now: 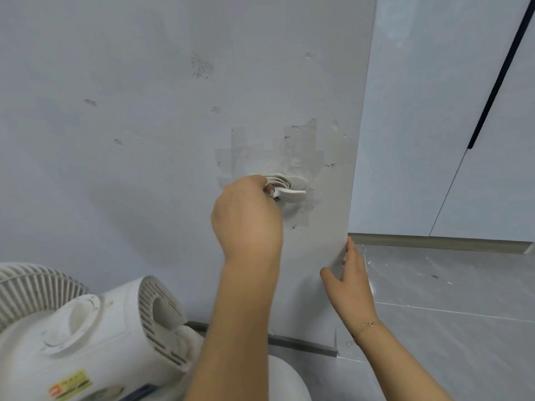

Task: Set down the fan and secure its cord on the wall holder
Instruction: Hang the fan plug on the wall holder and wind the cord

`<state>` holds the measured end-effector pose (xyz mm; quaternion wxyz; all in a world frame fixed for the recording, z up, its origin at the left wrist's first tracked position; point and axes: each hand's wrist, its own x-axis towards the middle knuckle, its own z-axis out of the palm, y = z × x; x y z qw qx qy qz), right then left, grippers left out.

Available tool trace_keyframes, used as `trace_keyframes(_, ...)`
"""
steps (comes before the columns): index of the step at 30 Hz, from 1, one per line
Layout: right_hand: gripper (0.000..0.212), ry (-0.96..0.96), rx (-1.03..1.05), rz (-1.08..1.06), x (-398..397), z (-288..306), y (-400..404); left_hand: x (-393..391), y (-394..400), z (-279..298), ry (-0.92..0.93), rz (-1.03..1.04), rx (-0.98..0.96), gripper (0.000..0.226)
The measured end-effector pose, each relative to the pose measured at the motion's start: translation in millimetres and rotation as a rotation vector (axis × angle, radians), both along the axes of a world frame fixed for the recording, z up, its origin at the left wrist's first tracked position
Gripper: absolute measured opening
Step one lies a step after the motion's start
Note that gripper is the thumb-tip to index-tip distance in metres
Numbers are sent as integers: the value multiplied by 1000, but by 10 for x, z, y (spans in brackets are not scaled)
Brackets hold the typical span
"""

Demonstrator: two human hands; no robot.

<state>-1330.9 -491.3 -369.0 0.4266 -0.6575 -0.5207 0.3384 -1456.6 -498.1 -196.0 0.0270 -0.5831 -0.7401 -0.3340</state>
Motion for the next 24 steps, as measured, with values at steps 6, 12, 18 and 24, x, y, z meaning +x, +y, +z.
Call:
trace_keyframes(6,79,6,-7,-17,-19,-12,24,360,2,-133,3,-11,55,31)
trace_keyframes(12,73,-3,10,-14,-2,-28,23,232,164,-192,-327,-78,168,31)
trace_keyframes(18,74,-7,20,-23,-17,-42,41,215,85,-238,-536,-160,44,29)
trace_keyframes(24,73,23,8,-31,-21,-29,76,25,66,-228,-575,-308,-224,24)
